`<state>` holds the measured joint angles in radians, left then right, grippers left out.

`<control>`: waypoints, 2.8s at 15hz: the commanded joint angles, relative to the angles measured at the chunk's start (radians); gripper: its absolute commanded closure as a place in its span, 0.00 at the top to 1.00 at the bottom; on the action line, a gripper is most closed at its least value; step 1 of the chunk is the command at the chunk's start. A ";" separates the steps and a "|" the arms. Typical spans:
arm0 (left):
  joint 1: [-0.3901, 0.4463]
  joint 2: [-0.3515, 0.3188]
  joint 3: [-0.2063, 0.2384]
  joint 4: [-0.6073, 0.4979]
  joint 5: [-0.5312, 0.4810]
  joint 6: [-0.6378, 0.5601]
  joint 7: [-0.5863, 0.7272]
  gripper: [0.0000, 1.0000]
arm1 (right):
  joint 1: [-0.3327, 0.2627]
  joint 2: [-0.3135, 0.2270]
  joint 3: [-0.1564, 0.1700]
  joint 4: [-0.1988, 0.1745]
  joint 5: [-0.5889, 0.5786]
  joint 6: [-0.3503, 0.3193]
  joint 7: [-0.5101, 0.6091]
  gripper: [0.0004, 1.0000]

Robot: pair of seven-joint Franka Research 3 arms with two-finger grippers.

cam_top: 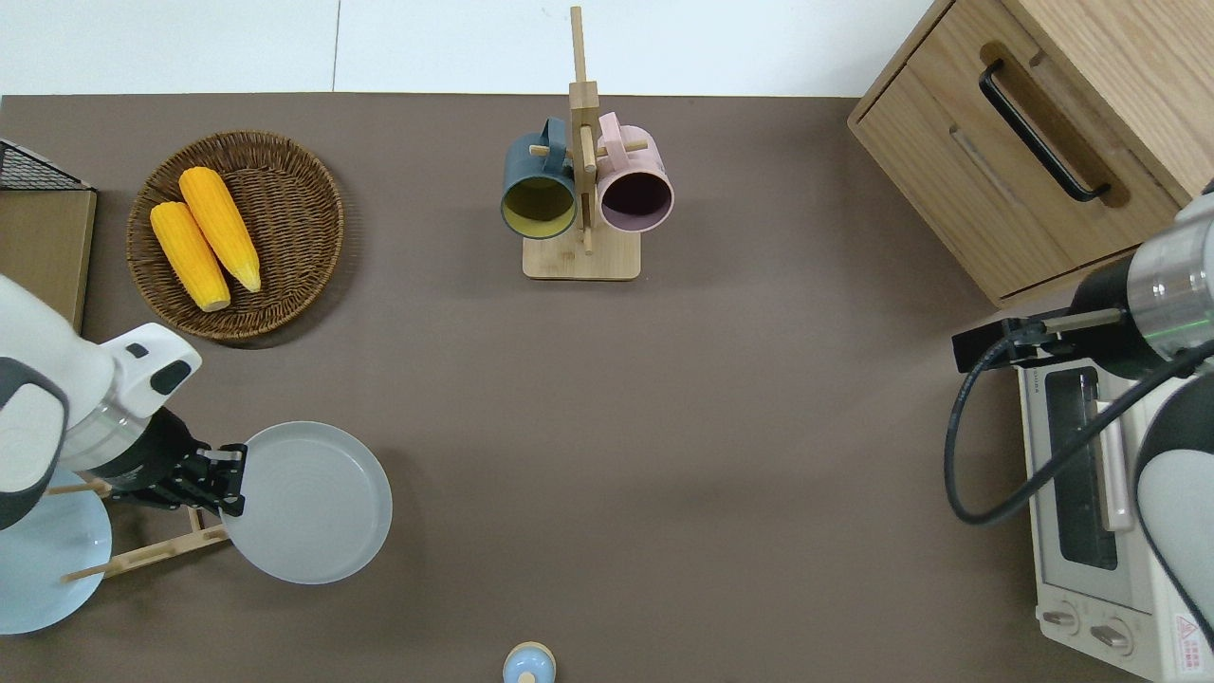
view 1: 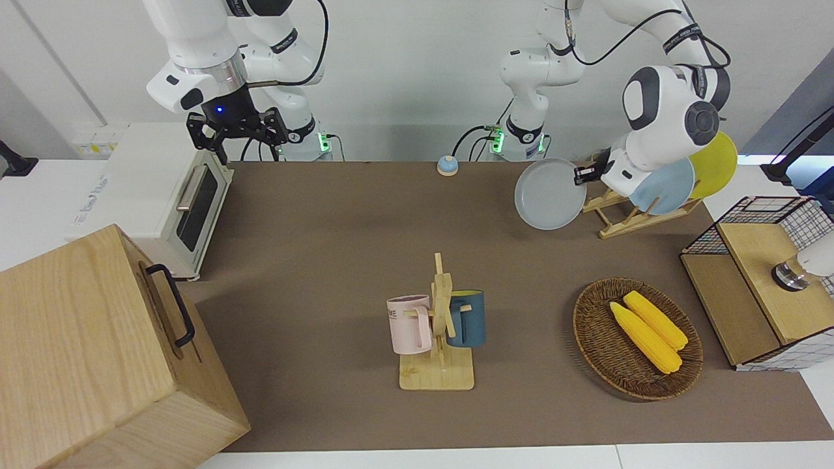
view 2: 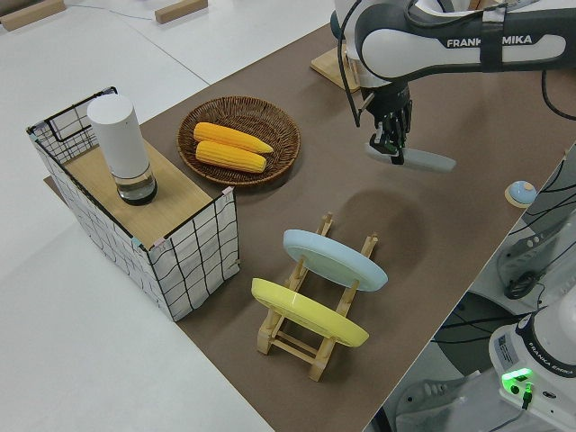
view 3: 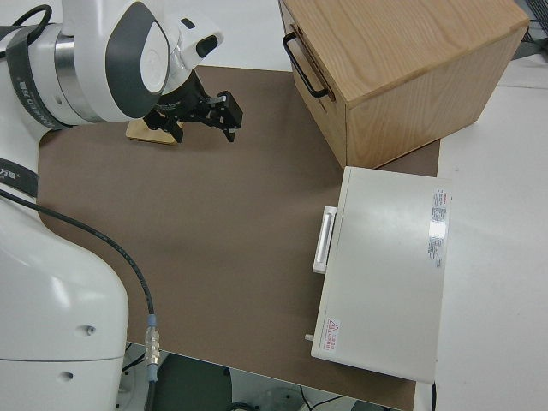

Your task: Pick gray plate from low plate rack and place it on table with left arm

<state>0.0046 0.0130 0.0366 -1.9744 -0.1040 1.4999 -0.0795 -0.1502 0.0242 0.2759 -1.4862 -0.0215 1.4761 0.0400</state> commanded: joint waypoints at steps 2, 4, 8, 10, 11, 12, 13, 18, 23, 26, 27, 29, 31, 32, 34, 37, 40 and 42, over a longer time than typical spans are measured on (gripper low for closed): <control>-0.003 0.080 -0.049 -0.020 -0.008 0.074 -0.034 0.00 | -0.019 -0.003 0.017 0.009 -0.002 -0.014 0.012 0.98; 0.020 0.068 -0.073 -0.031 -0.005 0.141 -0.040 0.00 | -0.019 -0.003 0.017 0.009 -0.002 -0.014 0.012 0.98; 0.113 -0.017 -0.165 -0.153 -0.009 0.325 -0.043 0.00 | -0.019 -0.003 0.017 0.009 -0.002 -0.013 0.012 0.98; 0.113 -0.073 -0.178 -0.254 -0.026 0.464 -0.060 0.00 | -0.019 -0.003 0.017 0.009 -0.002 -0.014 0.012 0.98; 0.113 -0.091 -0.185 -0.294 -0.031 0.517 -0.062 0.00 | -0.019 -0.003 0.017 0.009 -0.002 -0.014 0.012 0.98; 0.113 -0.117 -0.188 -0.338 -0.031 0.555 -0.060 0.00 | -0.019 -0.003 0.017 0.009 -0.002 -0.014 0.012 0.98; 0.109 -0.136 -0.188 -0.374 -0.029 0.577 -0.054 0.00 | -0.019 -0.001 0.017 0.009 -0.002 -0.014 0.012 0.98; 0.092 -0.173 -0.188 -0.513 0.004 0.632 -0.043 0.00 | -0.019 -0.001 0.016 0.009 -0.002 -0.014 0.012 0.98; 0.087 -0.168 -0.188 -0.567 0.000 0.688 -0.062 0.75 | -0.019 -0.003 0.017 0.009 -0.002 -0.014 0.012 0.98; 0.087 -0.169 -0.188 -0.555 0.000 0.680 -0.063 0.98 | -0.019 -0.003 0.017 0.009 -0.002 -0.013 0.012 0.98; 0.087 -0.173 -0.187 -0.540 0.001 0.675 -0.071 0.99 | -0.019 -0.003 0.017 0.009 -0.002 -0.014 0.012 0.98; 0.089 -0.171 -0.187 -0.467 0.004 0.674 -0.109 0.99 | -0.019 -0.001 0.016 0.009 -0.002 -0.014 0.012 0.98; 0.098 -0.173 -0.185 -0.396 0.004 0.652 -0.112 0.99 | -0.019 -0.001 0.016 0.009 -0.002 -0.014 0.012 0.98; 0.100 -0.173 -0.184 -0.353 0.004 0.619 -0.118 0.99 | -0.019 -0.001 0.017 0.009 -0.002 -0.014 0.012 0.98; 0.101 -0.171 -0.178 -0.238 0.013 0.533 -0.146 0.99 | -0.019 -0.003 0.017 0.009 -0.002 -0.014 0.012 0.98; 0.103 -0.171 -0.172 -0.074 0.021 0.358 -0.163 0.99 | -0.019 -0.001 0.017 0.009 -0.002 -0.014 0.012 0.98; 0.101 -0.185 -0.127 0.029 0.020 0.258 -0.169 0.99 | -0.019 -0.001 0.017 0.009 -0.002 -0.014 0.012 0.98; 0.098 -0.200 -0.107 0.098 0.020 0.188 -0.171 0.99 | -0.019 -0.001 0.017 0.009 -0.002 -0.014 0.012 0.98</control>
<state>0.1018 -0.1771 -0.0860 -1.9473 -0.1001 1.7673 -0.2356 -0.1502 0.0242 0.2759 -1.4862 -0.0215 1.4761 0.0400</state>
